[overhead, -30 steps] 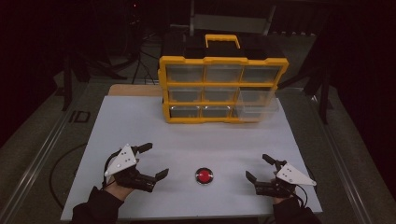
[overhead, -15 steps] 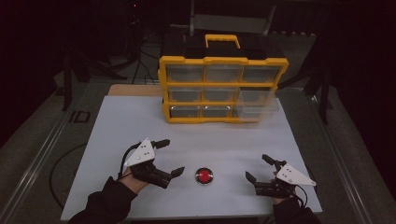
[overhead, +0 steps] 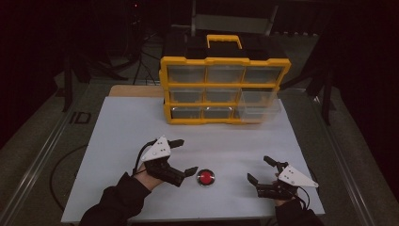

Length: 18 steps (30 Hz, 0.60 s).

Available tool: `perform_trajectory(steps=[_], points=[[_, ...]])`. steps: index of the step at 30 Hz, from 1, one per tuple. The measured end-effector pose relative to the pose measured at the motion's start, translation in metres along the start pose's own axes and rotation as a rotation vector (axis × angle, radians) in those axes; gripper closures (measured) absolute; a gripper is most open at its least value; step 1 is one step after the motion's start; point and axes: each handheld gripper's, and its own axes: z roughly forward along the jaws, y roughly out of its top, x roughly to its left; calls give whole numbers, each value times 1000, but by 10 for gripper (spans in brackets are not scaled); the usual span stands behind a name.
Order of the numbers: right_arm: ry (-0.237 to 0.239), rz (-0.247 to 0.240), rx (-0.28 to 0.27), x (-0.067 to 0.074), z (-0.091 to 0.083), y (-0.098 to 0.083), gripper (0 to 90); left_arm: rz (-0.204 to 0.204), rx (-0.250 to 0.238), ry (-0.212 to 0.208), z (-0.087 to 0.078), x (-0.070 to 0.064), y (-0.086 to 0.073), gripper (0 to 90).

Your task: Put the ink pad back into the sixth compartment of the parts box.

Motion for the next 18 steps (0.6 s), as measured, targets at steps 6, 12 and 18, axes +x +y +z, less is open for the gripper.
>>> perform_trajectory(steps=[6,12,18], points=[[2,-2,1,0,0,0,96,17,52,-43,15,-2,-3,0],[5,-1,5,1,0,-1,96,15,119,-79,34,-2,-13,0],[13,-5,8,1,1,-1,97,18,151,-98,48,-2,-21,0]])
